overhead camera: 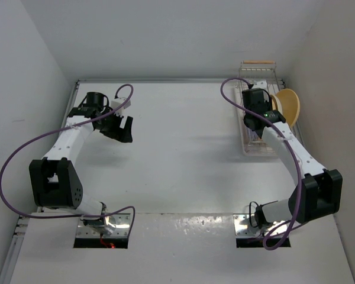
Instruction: Load the plates into the dish rack
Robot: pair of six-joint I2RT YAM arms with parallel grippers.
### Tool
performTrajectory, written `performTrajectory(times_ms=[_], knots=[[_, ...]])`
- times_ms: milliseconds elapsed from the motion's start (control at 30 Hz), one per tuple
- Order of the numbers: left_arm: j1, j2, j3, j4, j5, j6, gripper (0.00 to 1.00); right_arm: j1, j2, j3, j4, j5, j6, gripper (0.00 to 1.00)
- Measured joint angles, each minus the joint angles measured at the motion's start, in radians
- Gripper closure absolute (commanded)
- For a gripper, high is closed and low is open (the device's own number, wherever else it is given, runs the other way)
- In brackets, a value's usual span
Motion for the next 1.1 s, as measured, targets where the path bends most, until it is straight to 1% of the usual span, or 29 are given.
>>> performTrajectory(times_ms=[100, 400, 500, 800, 1100], knots=[[0.0, 0.0, 0.0, 0.0, 0.0, 0.0, 0.13, 0.0, 0.0, 0.0, 0.0, 0.002, -0.001, 0.58], [0.0, 0.0, 0.0, 0.0, 0.0, 0.0, 0.13, 0.0, -0.021, 0.013, -0.031, -0.02, 0.0, 0.56], [0.0, 0.0, 0.0, 0.0, 0.0, 0.0, 0.13, 0.0, -0.037, 0.025, -0.04, -0.033, 0.002, 0.53], [0.0, 0.0, 0.0, 0.0, 0.0, 0.0, 0.13, 0.0, -0.051, 0.038, -0.061, -0.103, 0.016, 0.52], [0.0, 0.0, 0.0, 0.0, 0.0, 0.0, 0.13, -0.006, -0.101, 0.064, -0.079, -0.178, 0.039, 0.44]])
